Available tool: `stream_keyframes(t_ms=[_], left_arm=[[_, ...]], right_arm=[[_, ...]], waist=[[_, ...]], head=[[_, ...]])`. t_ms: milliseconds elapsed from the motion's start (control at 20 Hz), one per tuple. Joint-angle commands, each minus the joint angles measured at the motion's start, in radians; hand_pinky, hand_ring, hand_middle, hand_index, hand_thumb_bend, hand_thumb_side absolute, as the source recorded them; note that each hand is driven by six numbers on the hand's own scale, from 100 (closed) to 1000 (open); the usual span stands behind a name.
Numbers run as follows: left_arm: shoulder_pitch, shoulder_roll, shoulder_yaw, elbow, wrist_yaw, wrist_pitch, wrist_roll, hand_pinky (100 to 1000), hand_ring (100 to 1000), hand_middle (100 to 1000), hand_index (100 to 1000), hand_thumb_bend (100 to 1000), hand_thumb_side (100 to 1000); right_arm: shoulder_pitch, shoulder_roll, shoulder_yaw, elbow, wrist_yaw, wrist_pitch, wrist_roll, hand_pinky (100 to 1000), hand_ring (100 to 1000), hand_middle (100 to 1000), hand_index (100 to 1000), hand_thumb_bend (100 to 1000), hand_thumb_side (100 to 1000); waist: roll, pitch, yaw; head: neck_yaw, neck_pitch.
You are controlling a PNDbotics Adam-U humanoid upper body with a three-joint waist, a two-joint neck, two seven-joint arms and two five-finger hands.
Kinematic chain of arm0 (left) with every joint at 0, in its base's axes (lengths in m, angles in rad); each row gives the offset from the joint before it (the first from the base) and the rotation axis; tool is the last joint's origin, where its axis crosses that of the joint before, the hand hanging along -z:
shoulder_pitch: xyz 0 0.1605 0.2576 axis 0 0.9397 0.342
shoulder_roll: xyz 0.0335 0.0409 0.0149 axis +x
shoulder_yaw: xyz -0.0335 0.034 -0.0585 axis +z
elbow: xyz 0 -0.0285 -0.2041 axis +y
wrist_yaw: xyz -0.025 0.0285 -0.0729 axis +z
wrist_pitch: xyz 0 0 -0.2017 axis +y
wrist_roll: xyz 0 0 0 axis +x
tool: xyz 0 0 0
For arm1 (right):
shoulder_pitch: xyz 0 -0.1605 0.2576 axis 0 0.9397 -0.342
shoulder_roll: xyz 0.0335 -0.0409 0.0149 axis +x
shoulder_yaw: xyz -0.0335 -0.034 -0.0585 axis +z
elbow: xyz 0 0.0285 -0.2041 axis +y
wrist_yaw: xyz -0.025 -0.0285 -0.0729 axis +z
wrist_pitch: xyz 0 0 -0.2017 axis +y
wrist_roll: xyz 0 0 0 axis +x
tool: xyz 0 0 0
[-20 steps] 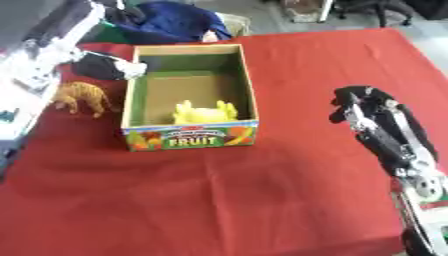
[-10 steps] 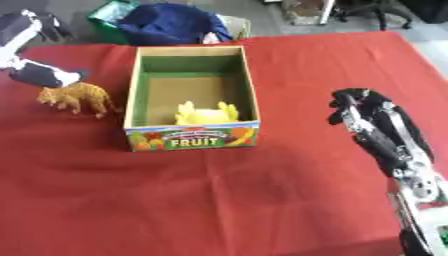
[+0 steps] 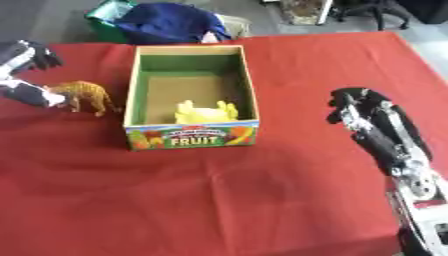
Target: Pick up objects on the table and place them in the box.
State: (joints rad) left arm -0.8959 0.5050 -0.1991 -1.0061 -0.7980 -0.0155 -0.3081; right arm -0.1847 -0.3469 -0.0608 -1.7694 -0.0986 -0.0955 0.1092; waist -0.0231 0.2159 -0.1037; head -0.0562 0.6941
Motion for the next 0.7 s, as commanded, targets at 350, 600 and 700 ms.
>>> stream_keyframes(t_ms=[350, 600, 700], left_arm=[[-0.032, -0.044, 0.006, 0.068, -0.047, -0.016, 0.05, 672, 603, 544, 690, 398, 102], [-0.035, -0.063, 0.016, 0.089, -0.063, 0.001, 0.158, 578, 460, 386, 539, 100, 203], [-0.035, -0.066, 0.019, 0.086, -0.05, 0.01, 0.209, 569, 446, 367, 520, 100, 219]], right_arm=[[-0.005, -0.008, -0.006, -0.006, 0.002, 0.0, 0.0, 578, 529, 573, 704, 100, 521], [-0.004, -0.007, -0.007, -0.005, 0.002, 0.0, 0.0, 578, 529, 573, 704, 100, 522], [-0.004, -0.006, -0.008, -0.005, 0.001, 0.0, -0.001, 578, 529, 573, 704, 100, 523]], waist=[[-0.006, -0.02, 0.001], [-0.008, -0.019, 0.0], [-0.009, -0.019, 0.001]], head=[[-0.006, 0.006], [-0.008, 0.008], [-0.008, 0.008]])
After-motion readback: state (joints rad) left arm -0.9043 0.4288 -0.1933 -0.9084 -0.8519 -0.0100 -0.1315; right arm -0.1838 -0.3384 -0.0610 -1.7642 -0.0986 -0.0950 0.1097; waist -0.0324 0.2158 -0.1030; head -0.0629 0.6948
